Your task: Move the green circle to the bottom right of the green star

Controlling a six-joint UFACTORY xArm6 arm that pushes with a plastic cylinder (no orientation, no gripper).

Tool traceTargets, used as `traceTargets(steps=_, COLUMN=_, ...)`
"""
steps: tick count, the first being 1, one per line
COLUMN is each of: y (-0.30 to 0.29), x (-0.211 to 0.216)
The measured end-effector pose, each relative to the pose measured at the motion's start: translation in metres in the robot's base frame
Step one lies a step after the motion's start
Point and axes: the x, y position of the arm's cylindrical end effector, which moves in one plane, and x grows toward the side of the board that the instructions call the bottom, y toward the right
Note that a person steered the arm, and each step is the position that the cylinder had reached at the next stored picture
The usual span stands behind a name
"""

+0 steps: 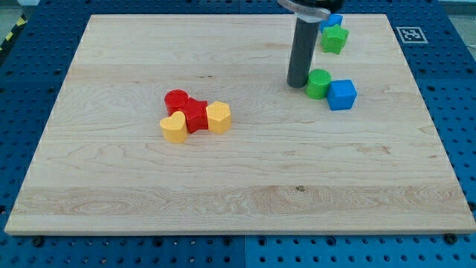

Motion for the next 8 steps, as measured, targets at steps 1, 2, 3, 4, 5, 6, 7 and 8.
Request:
traceTargets(steps=1, y=0.000, x=0.024)
traceTargets(steps=2, y=0.000, x=0.032)
traceTargets(steps=3, y=0.000, x=0.031)
traceTargets(steps=4, y=0.006, x=0.025)
traceTargets(steps=5, y=0.028, x=0.017)
traceTargets(steps=6, y=0.052, x=0.001)
traceTargets(steps=7, y=0.066, x=-0.018)
traceTargets(steps=8, y=0.076, x=-0.029)
